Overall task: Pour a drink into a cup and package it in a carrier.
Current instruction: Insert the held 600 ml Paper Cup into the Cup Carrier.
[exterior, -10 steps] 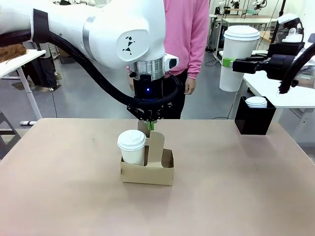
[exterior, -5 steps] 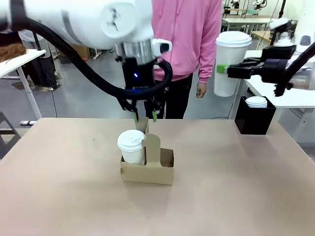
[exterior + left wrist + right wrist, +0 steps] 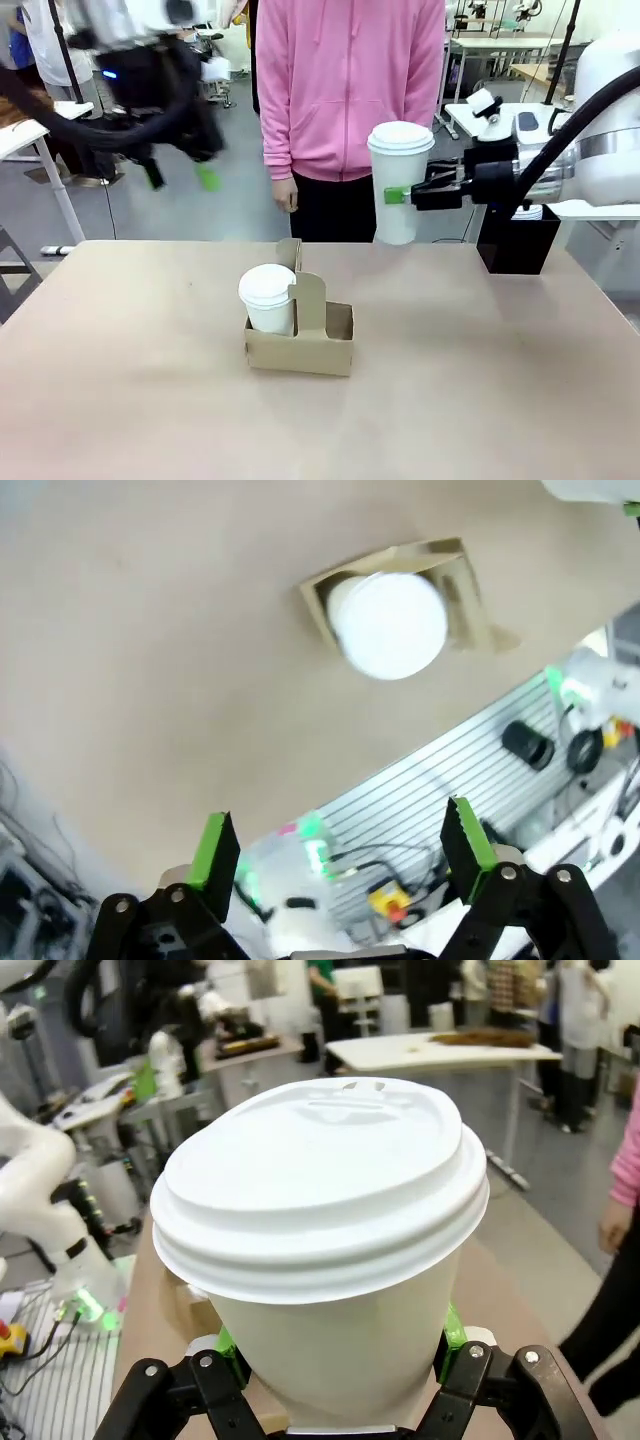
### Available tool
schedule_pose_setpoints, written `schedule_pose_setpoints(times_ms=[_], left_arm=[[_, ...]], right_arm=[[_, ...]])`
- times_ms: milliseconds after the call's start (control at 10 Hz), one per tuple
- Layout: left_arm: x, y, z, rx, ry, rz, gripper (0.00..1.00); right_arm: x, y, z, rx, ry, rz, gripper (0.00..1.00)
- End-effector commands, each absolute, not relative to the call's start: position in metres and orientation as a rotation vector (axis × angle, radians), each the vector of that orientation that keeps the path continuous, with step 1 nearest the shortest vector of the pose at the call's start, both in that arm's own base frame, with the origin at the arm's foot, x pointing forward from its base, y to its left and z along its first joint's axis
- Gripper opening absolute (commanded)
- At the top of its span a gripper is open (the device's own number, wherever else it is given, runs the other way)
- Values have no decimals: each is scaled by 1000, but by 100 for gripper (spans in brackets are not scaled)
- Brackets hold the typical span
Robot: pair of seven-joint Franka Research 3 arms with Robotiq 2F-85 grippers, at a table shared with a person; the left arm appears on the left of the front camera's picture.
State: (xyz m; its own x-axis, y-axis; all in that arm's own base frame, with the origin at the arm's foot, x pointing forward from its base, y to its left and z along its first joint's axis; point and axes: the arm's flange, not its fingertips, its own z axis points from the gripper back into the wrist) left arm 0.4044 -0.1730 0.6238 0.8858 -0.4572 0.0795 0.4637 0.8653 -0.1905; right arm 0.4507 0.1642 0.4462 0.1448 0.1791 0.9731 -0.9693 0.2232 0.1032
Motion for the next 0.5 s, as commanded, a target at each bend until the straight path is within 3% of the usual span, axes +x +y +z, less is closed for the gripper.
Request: schedule_pose_setpoints(times_ms=[0,300,400], left_arm=[[404,-129,611,-255,-54,-643,100],[412,-102,604,-201,-215,-720,100],[413,-104,618,-227,-90,-674,100]], right_arm=[[455,180,424,1043,-1067,1132,80],[461,182,415,1009,-1019,1098,80],[448,191,408,1042,-1037,1126,80]])
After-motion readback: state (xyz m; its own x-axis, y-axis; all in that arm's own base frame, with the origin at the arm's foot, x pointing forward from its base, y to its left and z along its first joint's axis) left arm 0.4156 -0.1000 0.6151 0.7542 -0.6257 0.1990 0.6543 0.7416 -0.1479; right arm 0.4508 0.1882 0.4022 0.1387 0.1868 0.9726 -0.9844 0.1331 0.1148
